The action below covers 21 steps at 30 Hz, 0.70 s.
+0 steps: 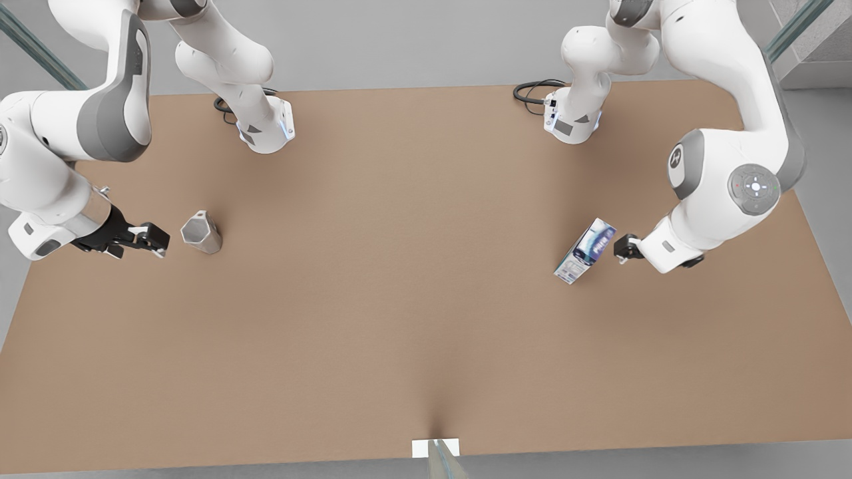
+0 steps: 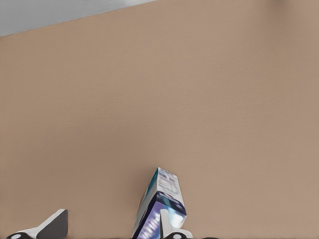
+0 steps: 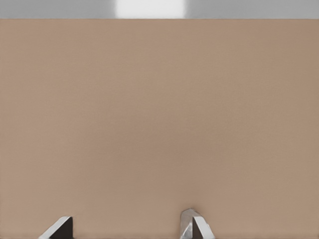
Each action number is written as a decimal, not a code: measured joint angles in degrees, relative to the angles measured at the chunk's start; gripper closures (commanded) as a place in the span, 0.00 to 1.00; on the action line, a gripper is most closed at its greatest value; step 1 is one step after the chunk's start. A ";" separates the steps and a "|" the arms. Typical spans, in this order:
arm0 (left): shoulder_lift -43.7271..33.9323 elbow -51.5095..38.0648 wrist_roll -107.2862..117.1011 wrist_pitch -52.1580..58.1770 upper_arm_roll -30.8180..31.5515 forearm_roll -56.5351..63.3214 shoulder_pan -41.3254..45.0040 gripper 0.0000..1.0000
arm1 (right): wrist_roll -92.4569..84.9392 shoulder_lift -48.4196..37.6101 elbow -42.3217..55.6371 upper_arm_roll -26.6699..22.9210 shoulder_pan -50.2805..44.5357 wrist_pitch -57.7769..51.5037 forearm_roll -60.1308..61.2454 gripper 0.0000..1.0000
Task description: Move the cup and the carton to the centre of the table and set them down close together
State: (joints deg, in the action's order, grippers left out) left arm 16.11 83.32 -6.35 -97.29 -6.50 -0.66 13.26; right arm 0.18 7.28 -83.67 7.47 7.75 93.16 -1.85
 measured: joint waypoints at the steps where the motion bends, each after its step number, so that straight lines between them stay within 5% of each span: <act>1: 0.32 0.01 -0.23 -0.25 -0.09 0.31 -0.10 0.00 | 0.24 -0.06 0.00 0.00 0.05 -0.08 -0.08 0.00; 8: 2.18 0.09 -6.43 -0.10 -0.09 0.84 -0.05 0.00 | 1.32 3.16 -4.69 0.51 -11.22 -10.91 1.36 0.00; 11: 2.56 0.14 -6.68 0.21 -0.09 0.66 0.00 0.00 | 1.32 -5.85 -24.66 0.58 -9.74 2.08 -2.15 0.00; 14: 3.19 0.09 -6.61 0.43 -0.05 0.02 -0.04 0.00 | 1.05 -11.13 -30.06 0.51 -8.87 2.55 -2.33 0.00; 17: 3.93 0.09 -6.48 0.43 -0.01 -0.26 0.11 0.00 | 0.84 -12.07 -34.68 0.21 4.97 4.94 -4.52 0.00; 21: 4.80 0.09 -6.40 0.43 -0.07 -0.40 0.05 0.00 | 1.38 -11.28 -36.98 0.08 4.09 8.76 -4.61 0.00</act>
State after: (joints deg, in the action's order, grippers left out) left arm 20.91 83.41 -12.75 -96.86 -6.56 -1.07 13.31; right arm 1.56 -4.00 -120.65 7.55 11.85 101.93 -6.45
